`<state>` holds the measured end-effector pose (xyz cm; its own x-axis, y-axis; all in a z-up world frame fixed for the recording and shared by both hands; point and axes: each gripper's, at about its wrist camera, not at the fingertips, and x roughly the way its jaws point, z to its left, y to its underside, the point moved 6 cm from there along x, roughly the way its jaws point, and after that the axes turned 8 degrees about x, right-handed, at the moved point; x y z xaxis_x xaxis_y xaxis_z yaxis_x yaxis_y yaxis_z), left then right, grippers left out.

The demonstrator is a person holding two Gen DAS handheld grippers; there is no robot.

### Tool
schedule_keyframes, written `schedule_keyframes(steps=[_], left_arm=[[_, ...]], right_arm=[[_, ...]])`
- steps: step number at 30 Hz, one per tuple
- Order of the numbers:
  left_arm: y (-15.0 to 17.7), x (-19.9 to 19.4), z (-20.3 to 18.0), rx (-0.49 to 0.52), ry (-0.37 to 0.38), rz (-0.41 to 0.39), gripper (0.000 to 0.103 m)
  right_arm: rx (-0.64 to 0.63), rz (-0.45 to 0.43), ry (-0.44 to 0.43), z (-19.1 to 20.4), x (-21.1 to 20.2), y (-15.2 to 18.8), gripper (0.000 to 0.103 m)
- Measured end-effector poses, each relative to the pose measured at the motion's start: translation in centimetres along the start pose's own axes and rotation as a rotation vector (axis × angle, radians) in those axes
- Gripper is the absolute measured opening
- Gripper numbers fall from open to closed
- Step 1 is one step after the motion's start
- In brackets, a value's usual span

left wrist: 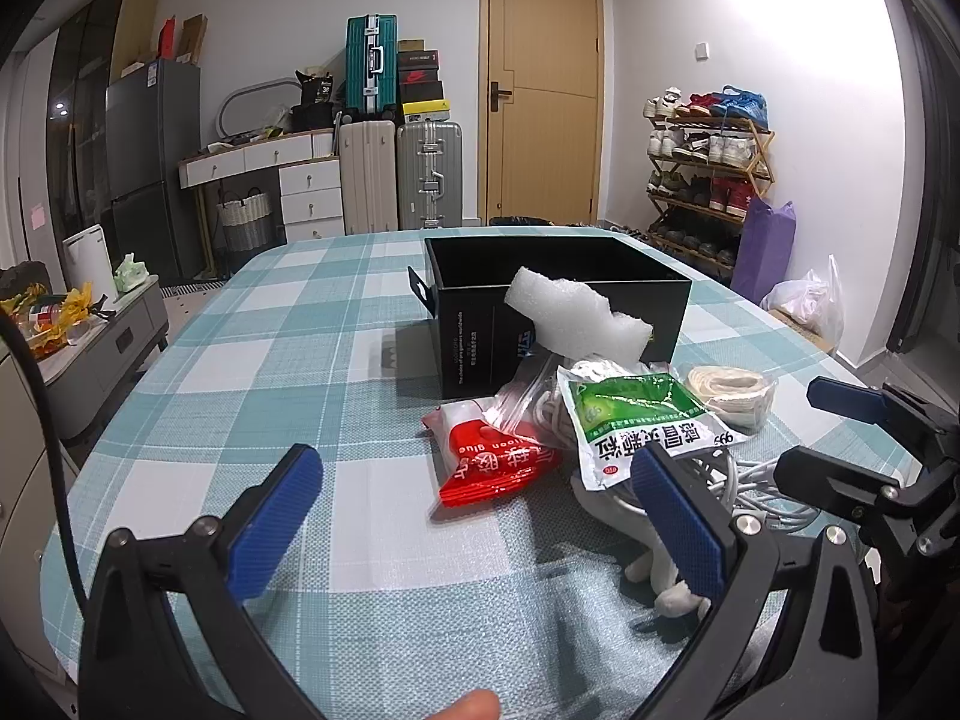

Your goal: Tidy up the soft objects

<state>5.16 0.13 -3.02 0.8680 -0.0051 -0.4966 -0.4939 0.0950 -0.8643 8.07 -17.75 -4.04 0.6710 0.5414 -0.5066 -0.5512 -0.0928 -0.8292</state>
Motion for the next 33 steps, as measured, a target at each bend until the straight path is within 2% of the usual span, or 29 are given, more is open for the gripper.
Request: schedule_keyframes(steps=[33], left_arm=[[0.0, -0.1, -0.2, 0.005, -0.005, 0.001, 0.103]], right_arm=[[-0.018, 0.106, 0.037, -0.5, 2.0, 1.1, 0.103]])
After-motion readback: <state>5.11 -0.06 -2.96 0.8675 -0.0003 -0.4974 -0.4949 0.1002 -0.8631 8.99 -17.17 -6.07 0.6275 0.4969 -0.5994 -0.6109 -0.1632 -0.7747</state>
